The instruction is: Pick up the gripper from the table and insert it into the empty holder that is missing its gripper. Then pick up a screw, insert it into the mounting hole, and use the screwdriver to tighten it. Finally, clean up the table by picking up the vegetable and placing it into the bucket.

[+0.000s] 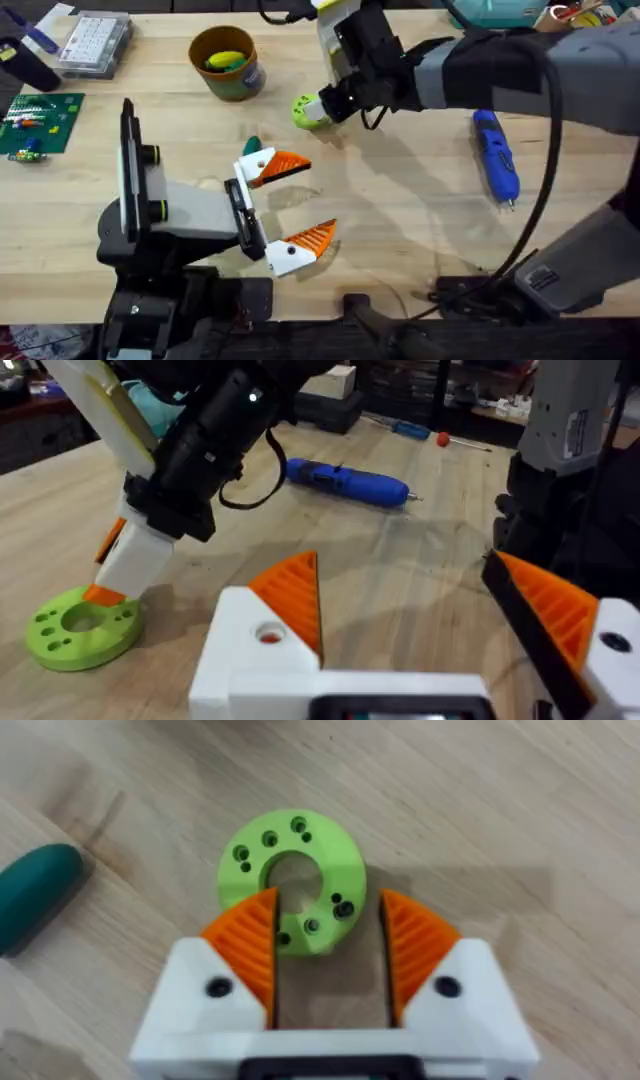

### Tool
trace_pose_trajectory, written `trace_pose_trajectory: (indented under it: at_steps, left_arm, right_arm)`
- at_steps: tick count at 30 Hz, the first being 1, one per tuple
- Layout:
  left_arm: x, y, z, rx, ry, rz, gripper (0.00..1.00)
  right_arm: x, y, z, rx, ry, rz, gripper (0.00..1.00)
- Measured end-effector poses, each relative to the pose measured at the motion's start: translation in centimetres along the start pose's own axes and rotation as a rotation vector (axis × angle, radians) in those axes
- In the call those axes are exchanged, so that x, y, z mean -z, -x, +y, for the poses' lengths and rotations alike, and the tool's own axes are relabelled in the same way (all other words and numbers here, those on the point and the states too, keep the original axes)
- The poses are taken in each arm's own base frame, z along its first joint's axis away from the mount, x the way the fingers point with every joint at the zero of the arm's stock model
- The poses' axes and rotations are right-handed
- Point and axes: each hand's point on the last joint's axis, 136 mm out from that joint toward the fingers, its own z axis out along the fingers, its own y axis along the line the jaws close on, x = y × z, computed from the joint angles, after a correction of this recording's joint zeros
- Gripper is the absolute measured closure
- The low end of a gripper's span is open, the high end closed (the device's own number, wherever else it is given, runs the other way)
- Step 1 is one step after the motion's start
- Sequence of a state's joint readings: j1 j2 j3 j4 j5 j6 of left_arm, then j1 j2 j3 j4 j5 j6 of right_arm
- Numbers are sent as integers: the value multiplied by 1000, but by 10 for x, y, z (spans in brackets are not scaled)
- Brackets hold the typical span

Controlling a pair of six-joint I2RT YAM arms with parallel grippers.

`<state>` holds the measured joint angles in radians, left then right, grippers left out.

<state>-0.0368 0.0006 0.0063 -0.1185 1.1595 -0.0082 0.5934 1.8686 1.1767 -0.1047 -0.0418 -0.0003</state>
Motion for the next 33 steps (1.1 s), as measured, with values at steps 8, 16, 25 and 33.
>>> trace_pose_trajectory:
  at_steps: [8, 16, 25, 33]
  left_arm:
    - [0, 0, 0, 0, 0, 0, 13]
    - [0, 0, 0, 0, 0, 0, 13]
    - [0, 0, 0, 0, 0, 0, 13]
    - [0, 0, 0, 0, 0, 0, 13]
  right_arm:
    - [0, 0, 0, 0, 0, 0, 891]
    - [0, 0, 0, 0, 0, 0, 767]
    - [-6, -4, 0, -1, 0, 10, 760]
    - [-9, -4, -1, 3, -1, 9, 965]
